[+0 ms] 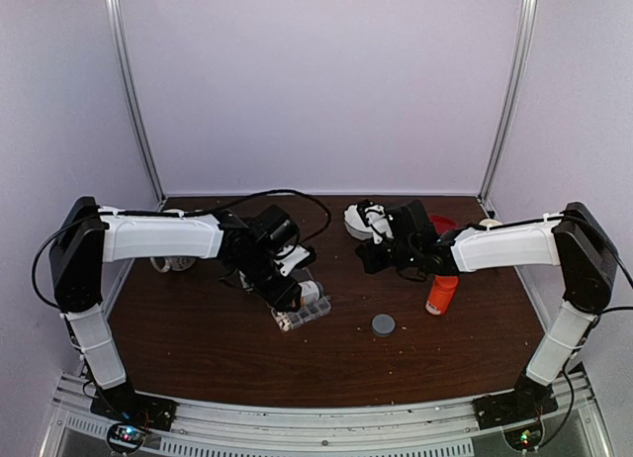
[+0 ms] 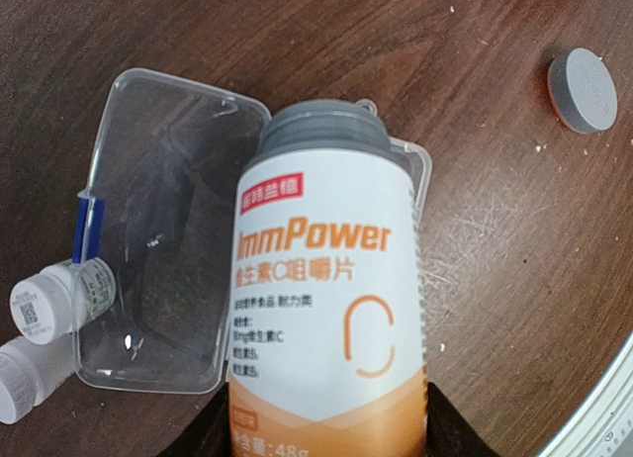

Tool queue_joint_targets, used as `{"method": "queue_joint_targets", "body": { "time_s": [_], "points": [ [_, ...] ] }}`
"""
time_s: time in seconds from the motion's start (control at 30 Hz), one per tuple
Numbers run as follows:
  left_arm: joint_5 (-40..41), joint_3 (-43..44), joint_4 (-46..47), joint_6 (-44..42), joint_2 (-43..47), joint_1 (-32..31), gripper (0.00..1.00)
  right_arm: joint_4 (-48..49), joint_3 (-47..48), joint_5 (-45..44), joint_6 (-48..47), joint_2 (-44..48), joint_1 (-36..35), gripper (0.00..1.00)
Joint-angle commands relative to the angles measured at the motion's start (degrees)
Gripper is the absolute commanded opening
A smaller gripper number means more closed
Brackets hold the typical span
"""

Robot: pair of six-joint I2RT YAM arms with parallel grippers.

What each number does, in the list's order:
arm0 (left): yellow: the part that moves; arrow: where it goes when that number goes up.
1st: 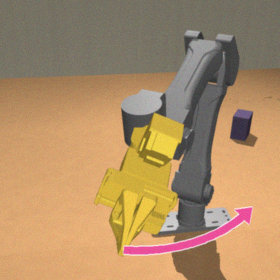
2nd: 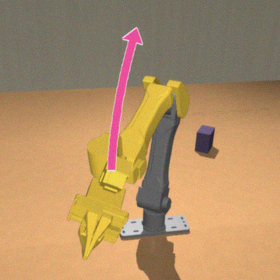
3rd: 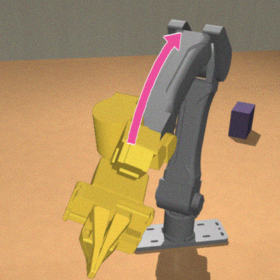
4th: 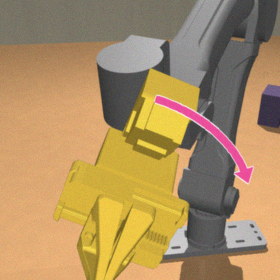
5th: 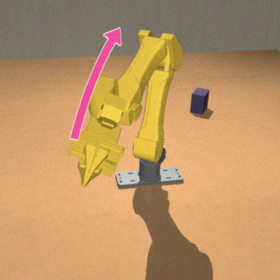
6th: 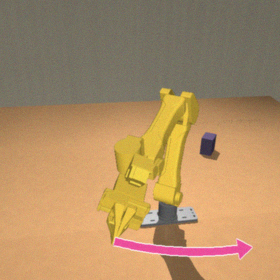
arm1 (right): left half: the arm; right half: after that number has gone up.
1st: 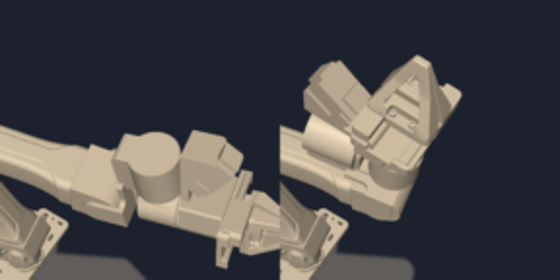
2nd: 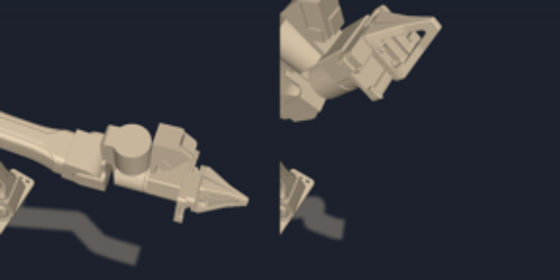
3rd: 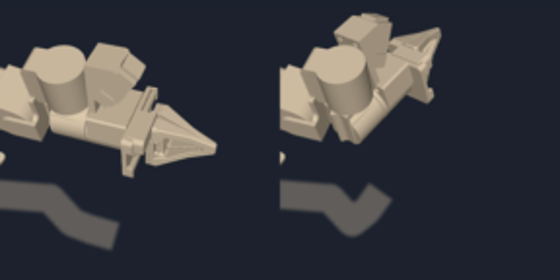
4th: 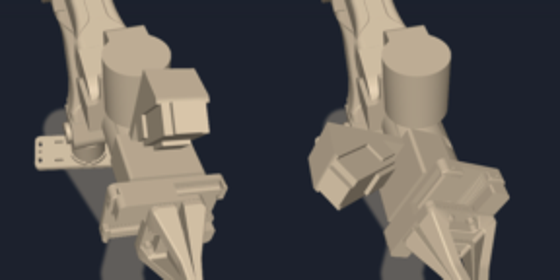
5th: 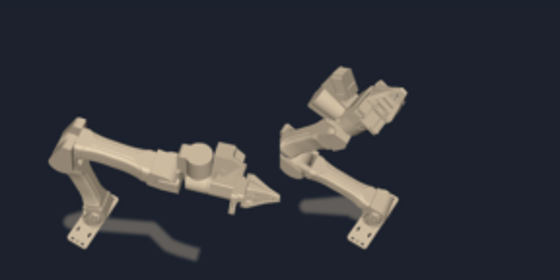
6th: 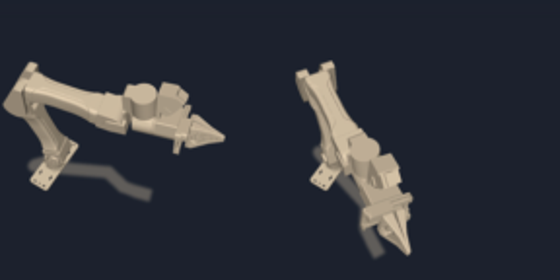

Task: Sort the pills into containers
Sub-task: Pour the pill into the compartment of the pill container.

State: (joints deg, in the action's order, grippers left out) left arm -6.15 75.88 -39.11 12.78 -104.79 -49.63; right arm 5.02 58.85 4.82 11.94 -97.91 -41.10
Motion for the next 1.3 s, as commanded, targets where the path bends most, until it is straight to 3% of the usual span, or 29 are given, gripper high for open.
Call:
{"method": "queue_joint_targets", "body": {
  "time_s": [0.0,0.17,1.27],
  "points": [
    [1.64,2.18,-1.24,0.24,-0.89,-0.32,0.0,0.96,-0.03,-0.95,-0.34,0.82,0.14,0.0],
    [1.21,0.74,1.66,0.09,0.27,-0.47,0.0,0.96,-0.03,-0.93,-0.3,0.85,0.14,0.0],
    [4.09,4.1,-2.9,-0.35,-0.65,-1.16,0.0,0.61,0.46,-0.4,-0.45,0.31,0.15,0.0]
  ]
}}
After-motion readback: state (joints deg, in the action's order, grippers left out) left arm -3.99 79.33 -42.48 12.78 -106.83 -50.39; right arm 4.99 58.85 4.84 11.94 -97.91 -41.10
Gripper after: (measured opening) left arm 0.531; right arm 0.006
